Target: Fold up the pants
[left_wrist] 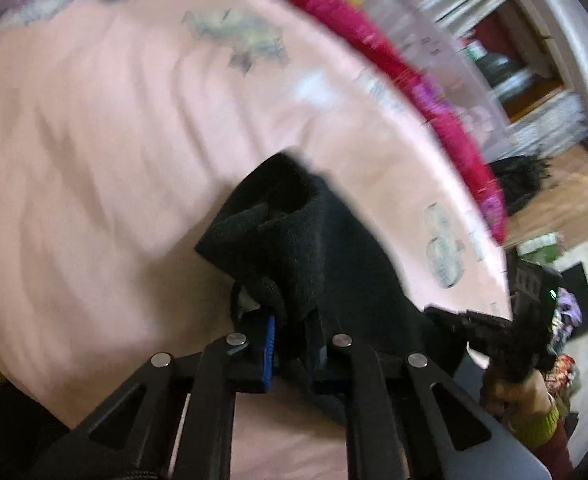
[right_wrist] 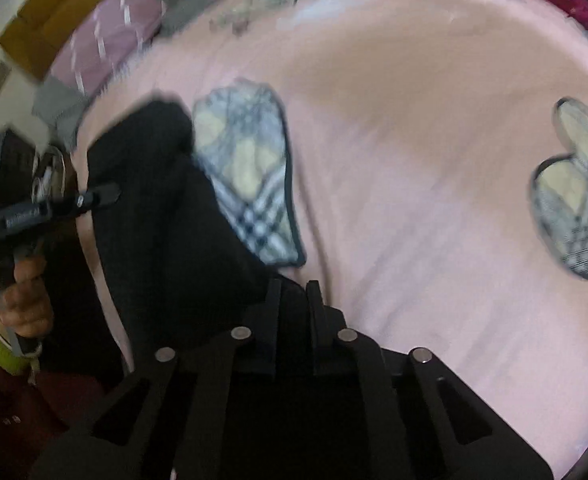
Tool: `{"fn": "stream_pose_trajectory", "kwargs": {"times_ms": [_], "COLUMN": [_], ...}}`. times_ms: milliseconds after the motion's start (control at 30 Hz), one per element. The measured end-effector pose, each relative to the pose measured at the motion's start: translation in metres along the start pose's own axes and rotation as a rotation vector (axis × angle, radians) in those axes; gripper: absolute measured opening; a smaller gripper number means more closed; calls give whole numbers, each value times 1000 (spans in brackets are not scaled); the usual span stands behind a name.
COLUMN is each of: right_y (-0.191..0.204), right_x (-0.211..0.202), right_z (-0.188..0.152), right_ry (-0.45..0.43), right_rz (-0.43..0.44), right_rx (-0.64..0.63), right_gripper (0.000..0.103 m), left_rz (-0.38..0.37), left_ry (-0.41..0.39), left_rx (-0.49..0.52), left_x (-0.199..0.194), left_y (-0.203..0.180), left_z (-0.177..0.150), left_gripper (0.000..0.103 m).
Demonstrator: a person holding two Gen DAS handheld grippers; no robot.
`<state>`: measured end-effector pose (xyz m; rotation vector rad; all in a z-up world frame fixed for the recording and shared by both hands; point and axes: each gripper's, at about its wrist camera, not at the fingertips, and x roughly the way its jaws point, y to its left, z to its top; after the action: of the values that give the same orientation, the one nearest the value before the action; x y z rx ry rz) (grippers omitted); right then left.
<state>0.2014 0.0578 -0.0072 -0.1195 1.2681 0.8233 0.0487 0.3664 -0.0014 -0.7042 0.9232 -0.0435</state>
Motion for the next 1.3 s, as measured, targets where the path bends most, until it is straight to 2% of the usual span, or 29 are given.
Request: {"fn": "stream_pose_trajectory", "kwargs": {"times_ms": [100, 200, 300, 467, 533, 600, 667, 733, 800, 933, 1100, 1300], "right_y": [-6, -10, 2, -6, -11, -13, -12, -10, -10, -16, -35, -55], "right_x": [-37, -42, -11, 39, 43, 31, 11, -15, -45, -85, -124, -155], "right_z": [11, 21, 28, 26, 25, 22, 17, 4, -19, -63, -127, -209], "right_ry": [-163, -246, -236, -218, -213, -229, -246, -293, -342, -399, -451, -484], "right_rz": [-75, -72, -175, -248, -259, -258, -266, -246, -227, -224, -246, -311], "right_rx": [43, 93, 42, 94, 119, 152, 182, 199, 213, 275, 415, 575], "right_gripper": [11, 11, 11, 9, 11, 21, 31, 37, 47, 48, 48, 48], "left_rz": [-54, -35, 12, 92, 127, 156, 228, 269, 235, 177, 105, 5], "left_ry": [-74, -107, -92, 26, 35, 20, -32, -80, -100, -87, -22, 114], "left_rx": [50, 106, 115, 75, 86, 109, 146, 182, 195, 248, 352, 548], "left_x": [-22, -29, -15, 27, 28, 19, 1, -16, -30, -30, -6, 36], "left_y": [-3, -5, 4, 37, 35, 29, 20, 10, 2, -30, -82, -156], "left_z": [8, 13, 18, 25, 26, 24, 19, 14, 13, 13, -3, -45], "left_gripper": [10, 10, 10, 11, 17, 25, 34, 35, 36, 37, 40, 48]}}
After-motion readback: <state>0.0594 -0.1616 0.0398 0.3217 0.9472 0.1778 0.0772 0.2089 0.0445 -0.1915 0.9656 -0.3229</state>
